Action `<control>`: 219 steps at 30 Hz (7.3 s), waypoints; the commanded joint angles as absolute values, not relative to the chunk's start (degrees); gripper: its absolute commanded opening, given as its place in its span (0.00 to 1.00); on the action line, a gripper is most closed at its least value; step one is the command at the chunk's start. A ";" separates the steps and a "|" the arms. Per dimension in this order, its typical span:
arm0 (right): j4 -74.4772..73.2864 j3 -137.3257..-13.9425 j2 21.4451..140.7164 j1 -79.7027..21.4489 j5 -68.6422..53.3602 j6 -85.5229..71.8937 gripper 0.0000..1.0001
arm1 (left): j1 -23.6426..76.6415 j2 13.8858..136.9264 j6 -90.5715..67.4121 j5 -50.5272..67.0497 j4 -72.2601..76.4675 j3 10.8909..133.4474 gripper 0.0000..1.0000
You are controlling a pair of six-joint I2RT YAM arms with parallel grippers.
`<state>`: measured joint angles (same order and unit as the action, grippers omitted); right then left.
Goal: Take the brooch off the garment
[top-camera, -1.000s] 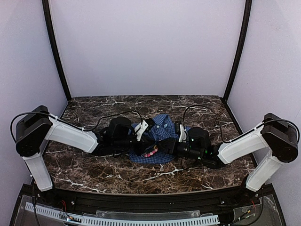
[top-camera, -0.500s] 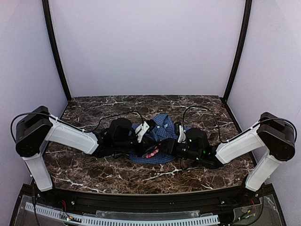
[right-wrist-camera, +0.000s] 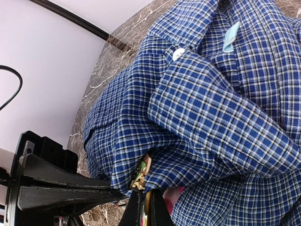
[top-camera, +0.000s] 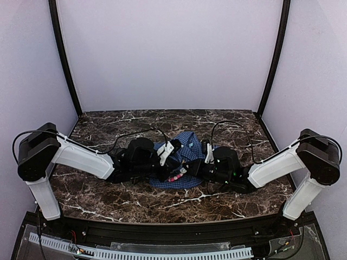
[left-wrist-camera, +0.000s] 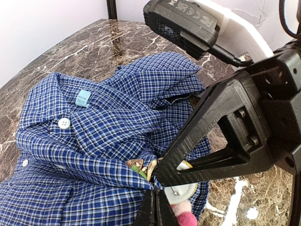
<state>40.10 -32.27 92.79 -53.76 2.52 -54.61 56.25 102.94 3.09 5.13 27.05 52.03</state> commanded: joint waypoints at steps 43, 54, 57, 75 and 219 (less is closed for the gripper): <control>38.67 -30.80 75.08 -48.43 -20.30 -10.99 0.00 | 48.16 94.75 3.58 33.93 18.66 57.50 0.80; 42.67 -29.15 77.45 -48.47 -22.12 -16.05 0.22 | 48.16 98.19 0.28 37.34 22.76 56.25 0.20; 41.10 -28.31 75.89 -48.47 -21.23 -16.53 0.33 | 48.11 98.32 0.30 37.28 23.60 56.14 0.09; 36.03 -24.42 71.77 -49.22 -10.78 -17.20 0.34 | 48.16 98.60 -1.52 37.59 24.07 56.16 0.01; 41.13 -38.63 90.00 -43.17 -30.62 -27.59 0.00 | 46.79 93.14 5.86 51.01 17.71 55.79 0.01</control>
